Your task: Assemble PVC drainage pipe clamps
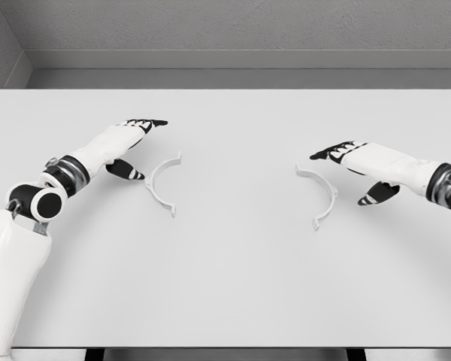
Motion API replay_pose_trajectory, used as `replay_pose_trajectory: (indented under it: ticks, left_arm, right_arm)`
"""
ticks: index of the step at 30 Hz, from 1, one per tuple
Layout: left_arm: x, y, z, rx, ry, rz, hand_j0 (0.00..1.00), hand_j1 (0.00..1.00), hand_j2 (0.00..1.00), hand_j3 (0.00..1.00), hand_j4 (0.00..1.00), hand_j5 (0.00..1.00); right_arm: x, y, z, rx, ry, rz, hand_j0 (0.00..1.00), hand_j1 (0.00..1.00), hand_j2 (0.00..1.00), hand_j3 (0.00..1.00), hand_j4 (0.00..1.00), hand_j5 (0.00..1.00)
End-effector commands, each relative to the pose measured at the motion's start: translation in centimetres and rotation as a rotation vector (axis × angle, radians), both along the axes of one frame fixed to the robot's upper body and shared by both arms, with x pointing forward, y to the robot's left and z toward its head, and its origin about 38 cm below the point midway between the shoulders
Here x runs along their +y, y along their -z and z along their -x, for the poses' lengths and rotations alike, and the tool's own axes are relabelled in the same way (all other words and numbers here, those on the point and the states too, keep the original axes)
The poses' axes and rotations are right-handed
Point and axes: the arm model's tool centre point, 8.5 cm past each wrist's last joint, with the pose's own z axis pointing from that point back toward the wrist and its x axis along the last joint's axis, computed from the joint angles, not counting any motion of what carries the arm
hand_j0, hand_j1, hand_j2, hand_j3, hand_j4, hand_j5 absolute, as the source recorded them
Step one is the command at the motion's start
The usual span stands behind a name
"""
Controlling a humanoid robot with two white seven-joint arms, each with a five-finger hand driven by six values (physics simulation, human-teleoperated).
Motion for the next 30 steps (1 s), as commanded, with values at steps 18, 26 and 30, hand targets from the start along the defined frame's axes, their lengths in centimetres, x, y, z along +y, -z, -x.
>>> replay_pose_trajectory:
  ticks: [18,26,30]
  left_arm:
    - [0.2,-0.1,0.0,0.0,-0.013,0.009,1.0,1.0,1.0,1.0,1.0,1.0]
    - [0.6,0.1,0.3,0.011,-0.037,0.01,1.0,1.0,1.0,1.0,1.0,1.0]
    - [0.5,0.1,0.3,0.012,-0.034,0.008,1.0,1.0,1.0,1.0,1.0,1.0]
  right_arm:
    - [1.3,2.3,-1.2,0.013,0.029,-0.009,1.0,1.0,1.0,1.0,1.0,1.0]
    - [1.2,3.1,-1.7,0.021,0.049,-0.008,1.0,1.0,1.0,1.0,1.0,1.0]
    - [0.9,3.3,-2.1,0.025,0.063,0.0,1.0,1.0,1.0,1.0,1.0,1.0]
